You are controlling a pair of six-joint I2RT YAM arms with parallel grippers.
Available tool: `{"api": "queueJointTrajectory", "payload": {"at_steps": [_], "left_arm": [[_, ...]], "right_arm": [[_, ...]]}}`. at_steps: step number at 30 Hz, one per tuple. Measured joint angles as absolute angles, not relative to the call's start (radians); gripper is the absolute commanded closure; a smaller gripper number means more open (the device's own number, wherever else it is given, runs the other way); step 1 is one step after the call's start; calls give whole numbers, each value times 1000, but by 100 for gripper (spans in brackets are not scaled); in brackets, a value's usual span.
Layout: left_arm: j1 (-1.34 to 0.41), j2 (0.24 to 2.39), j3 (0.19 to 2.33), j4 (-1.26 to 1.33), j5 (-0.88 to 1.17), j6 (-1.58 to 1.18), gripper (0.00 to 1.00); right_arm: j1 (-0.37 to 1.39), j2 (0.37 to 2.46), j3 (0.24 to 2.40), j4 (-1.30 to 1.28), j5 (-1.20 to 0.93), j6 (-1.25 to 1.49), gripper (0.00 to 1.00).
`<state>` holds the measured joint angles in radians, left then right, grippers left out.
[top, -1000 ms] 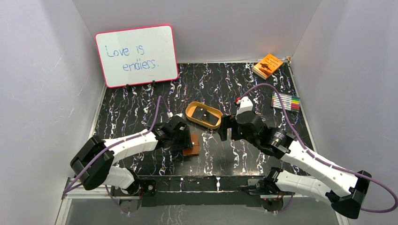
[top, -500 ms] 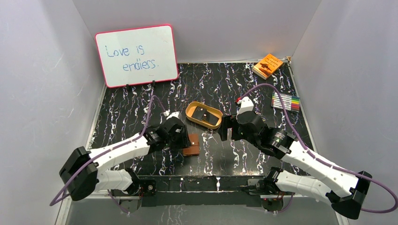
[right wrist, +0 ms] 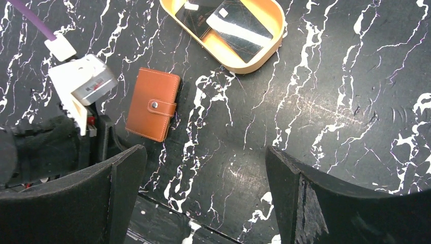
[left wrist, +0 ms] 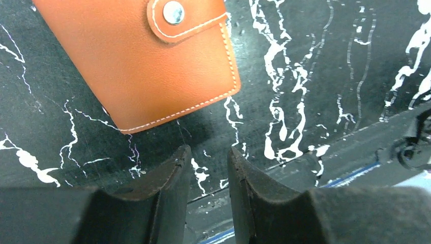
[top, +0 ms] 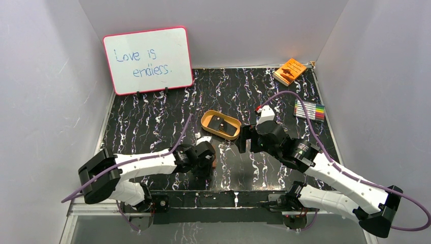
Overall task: Put the credit cards into the card holder
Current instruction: Adjust the card holder at the center of the board.
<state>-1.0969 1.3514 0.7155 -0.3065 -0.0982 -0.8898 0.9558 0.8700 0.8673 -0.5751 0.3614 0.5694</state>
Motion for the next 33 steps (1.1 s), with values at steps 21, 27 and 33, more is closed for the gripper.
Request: {"api": "queueJointTrajectory", "payload": {"at_steps": [21, 27, 33], "left_arm": [[-1102, 1470, 748, -293, -284, -954, 71], [-1062, 1486, 758, -282, -321, -943, 71], [-1036, 1523, 786, -260, -331, -915, 70]], "right_arm": [[956, 867, 867, -577, 363, 577, 5], [956, 858, 867, -577, 363, 577, 5], [956, 858, 867, -582, 364, 577, 5]]}}
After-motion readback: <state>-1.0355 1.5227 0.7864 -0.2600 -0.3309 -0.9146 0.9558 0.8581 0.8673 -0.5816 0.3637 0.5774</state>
